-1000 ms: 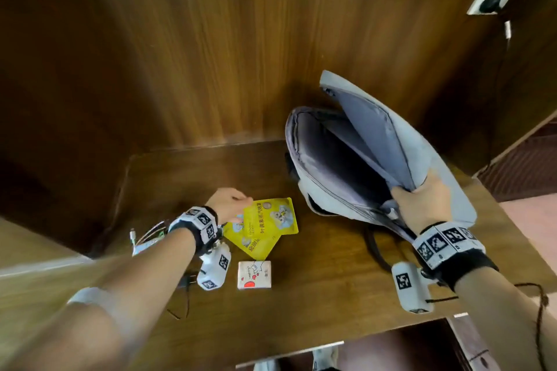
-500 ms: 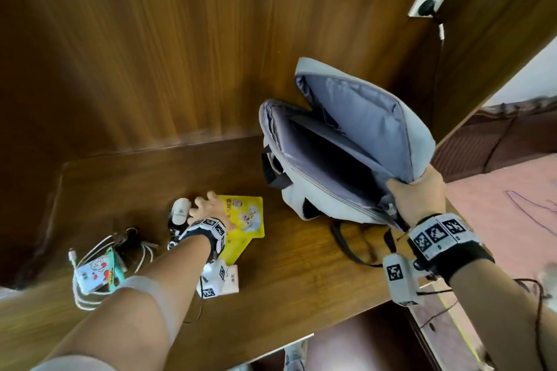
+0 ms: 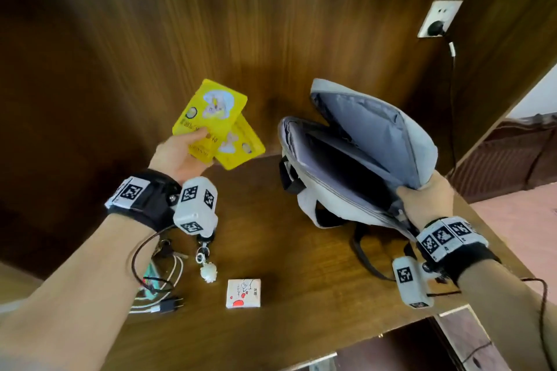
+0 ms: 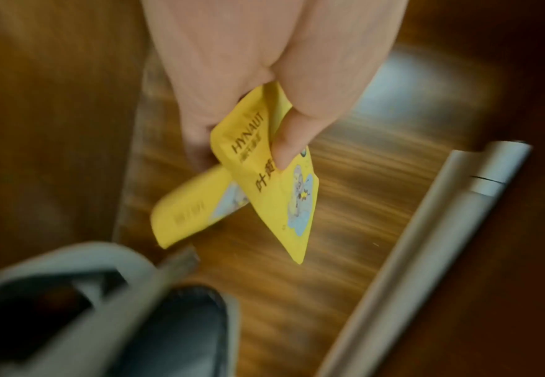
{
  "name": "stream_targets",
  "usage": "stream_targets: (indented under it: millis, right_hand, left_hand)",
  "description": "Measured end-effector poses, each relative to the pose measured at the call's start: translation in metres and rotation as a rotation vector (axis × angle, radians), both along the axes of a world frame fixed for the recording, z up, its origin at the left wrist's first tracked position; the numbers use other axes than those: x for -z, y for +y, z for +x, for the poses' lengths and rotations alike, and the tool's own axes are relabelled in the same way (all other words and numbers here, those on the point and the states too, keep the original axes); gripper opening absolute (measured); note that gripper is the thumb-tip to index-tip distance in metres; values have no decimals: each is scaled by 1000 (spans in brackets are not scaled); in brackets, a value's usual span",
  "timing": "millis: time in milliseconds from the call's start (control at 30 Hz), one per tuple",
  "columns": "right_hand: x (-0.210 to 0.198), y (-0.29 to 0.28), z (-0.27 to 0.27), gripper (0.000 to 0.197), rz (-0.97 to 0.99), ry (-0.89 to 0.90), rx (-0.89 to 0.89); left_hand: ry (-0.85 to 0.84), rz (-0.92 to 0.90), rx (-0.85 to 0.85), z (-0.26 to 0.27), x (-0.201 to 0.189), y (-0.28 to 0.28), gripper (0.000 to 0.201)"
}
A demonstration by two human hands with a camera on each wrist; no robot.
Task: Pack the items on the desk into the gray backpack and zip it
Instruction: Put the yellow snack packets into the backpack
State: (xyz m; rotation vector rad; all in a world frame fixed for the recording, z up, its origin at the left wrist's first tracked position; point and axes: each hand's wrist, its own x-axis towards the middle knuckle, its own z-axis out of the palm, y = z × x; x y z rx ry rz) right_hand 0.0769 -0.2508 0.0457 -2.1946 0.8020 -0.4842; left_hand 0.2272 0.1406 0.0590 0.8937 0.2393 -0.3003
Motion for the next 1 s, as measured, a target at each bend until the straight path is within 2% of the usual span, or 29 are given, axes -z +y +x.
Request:
stream_targets:
  millis: [100, 167, 200, 267, 400, 433, 500, 567, 633, 667, 733, 800, 833, 867, 933, 1000]
  right_hand:
    - [-3, 6, -3, 21, 7, 24, -11]
    - [-2, 8, -5, 22, 1, 6, -13]
    - [-3, 9, -6, 25, -4, 8, -5]
    - [-5, 8, -10, 33, -7, 35, -1]
    - [-6, 3, -11, 39, -17, 40, -5]
    - [-2, 4, -9, 39, -23, 49, -16]
    - [8, 9, -9, 36, -22, 46, -46]
    - [20, 1, -7, 31, -8, 64, -63]
    - [24, 3, -8, 30, -8, 69, -74]
    - [23, 3, -7, 31, -3, 59, -76]
    - [19, 0, -6, 32, -9, 36, -82]
    - [22, -5, -5, 33, -12, 21, -93]
    - [24, -5, -6, 33, -9, 17, -101]
    - [26, -5, -6, 32, -2, 11, -108]
    - [29, -4, -5, 27, 23, 2, -118]
    - [31, 1, -2, 21, 29, 6, -126]
  left_hand:
    - [-100, -102, 66, -10, -43, -44, 42]
    - [-98, -25, 82, -20, -55, -81, 42]
    - [-93, 70, 102, -25, -56, -97, 40]
    - [-87, 383, 167, -35, -48, -123, 37]
    - [-99, 1076, 321, -38, -27, -155, 80]
    - [-138, 1201, 351, -36, -23, -159, 88]
    - [-196, 1308, 453, -38, -16, -170, 93]
    - [-221, 1244, 589, -44, -11, -196, 93]
    - [-300, 1237, 659, -49, -9, -202, 81]
    - [-370, 1292, 628, -48, -11, -198, 71]
    - [-481, 1343, 464, -39, -15, -181, 44]
    - [-455, 1198, 315, -32, -13, -155, 18]
    - [-408, 1085, 275, -32, -10, -138, 12]
    - [-360, 1013, 254, -33, -5, -120, 10]
    - [-299, 1016, 273, -41, 12, -83, 14]
    - [-192, 1092, 458, -58, 45, -50, 29]
